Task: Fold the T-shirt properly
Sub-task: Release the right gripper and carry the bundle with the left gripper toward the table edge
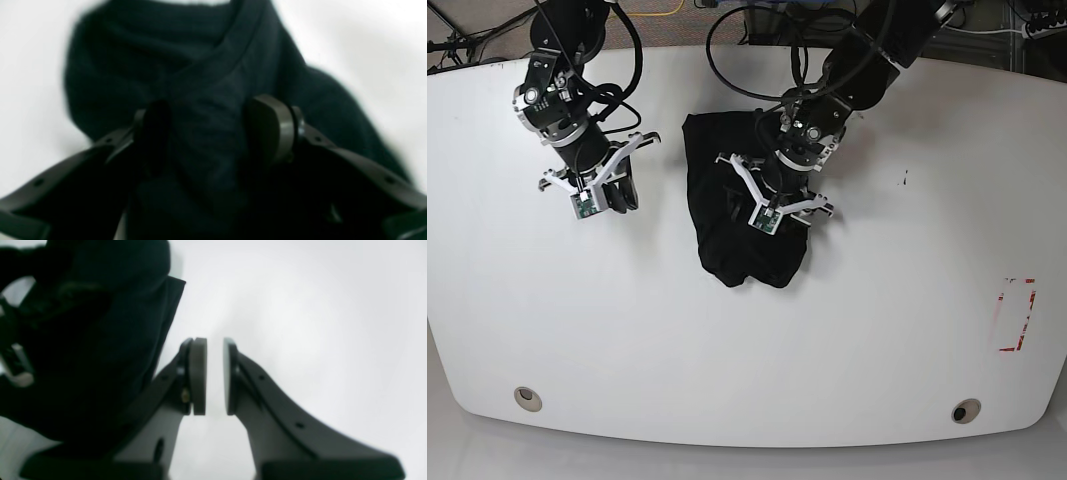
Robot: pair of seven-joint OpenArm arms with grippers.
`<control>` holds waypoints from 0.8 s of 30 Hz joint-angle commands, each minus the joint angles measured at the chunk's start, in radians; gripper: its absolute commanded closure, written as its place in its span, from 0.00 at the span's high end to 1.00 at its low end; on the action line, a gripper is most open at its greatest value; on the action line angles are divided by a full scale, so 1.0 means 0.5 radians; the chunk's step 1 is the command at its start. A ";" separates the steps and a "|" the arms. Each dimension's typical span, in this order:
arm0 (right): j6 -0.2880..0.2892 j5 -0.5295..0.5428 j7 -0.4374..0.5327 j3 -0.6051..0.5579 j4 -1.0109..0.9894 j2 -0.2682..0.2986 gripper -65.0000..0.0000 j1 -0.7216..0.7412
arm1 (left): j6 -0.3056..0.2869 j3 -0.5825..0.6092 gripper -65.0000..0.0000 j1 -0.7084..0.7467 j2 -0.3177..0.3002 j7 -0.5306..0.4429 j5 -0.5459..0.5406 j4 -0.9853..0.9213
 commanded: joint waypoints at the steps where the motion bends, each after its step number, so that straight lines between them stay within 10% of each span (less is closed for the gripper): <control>1: 0.007 0.031 0.060 -0.003 0.033 0.008 0.12 0.021 | -0.006 0.003 0.58 -0.016 0.007 0.037 0.006 -0.168; 14: 0.007 0.031 0.060 0.000 0.033 -0.038 0.12 0.024 | -0.405 -0.141 0.58 -0.065 -0.030 -0.055 0.015 -0.570; 24: 0.007 0.031 0.060 0.000 0.036 -0.038 0.12 0.015 | -0.708 -0.282 0.58 -0.059 -0.395 -0.055 0.006 -0.548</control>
